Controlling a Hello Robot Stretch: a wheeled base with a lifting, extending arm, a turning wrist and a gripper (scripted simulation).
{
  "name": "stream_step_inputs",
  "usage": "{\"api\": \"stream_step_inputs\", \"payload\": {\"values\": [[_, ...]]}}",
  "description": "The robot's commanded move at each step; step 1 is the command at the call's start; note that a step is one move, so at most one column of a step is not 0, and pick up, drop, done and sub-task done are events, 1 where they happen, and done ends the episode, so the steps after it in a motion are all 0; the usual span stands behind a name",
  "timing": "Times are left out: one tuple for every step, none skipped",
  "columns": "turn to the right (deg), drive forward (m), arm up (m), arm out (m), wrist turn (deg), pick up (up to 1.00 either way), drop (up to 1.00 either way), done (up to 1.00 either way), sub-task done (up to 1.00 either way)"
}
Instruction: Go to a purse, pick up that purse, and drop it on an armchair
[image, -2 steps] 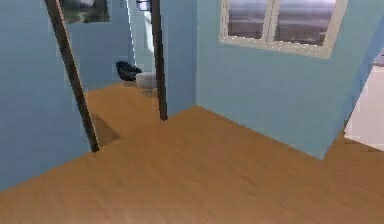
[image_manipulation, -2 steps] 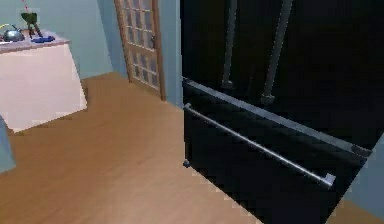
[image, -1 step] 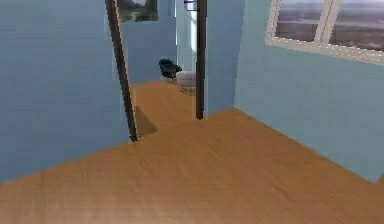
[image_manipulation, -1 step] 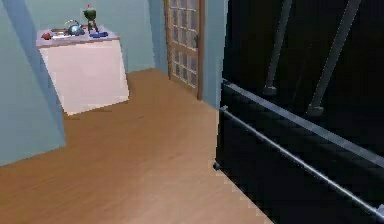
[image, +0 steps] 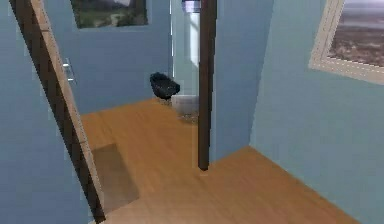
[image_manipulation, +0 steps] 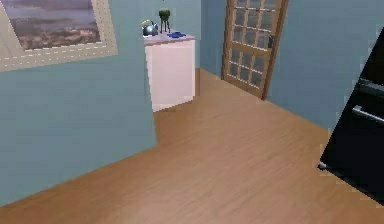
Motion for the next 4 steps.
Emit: {"api": "stream_step_inputs", "payload": {"values": [[-3.0,0.00,0.00,0.00,0.0,0.00,0.00,0.00,0.00],[0.0,0.95,0.00,0.00,0.0,0.00,0.00,0.00,0.00],[-27.0,0.00,0.00,0.00,0.0,0.00,0.00,0.00,0.00],[0.0,1.00,0.00,0.00,0.0,0.00,0.00,0.00,0.00]]}}
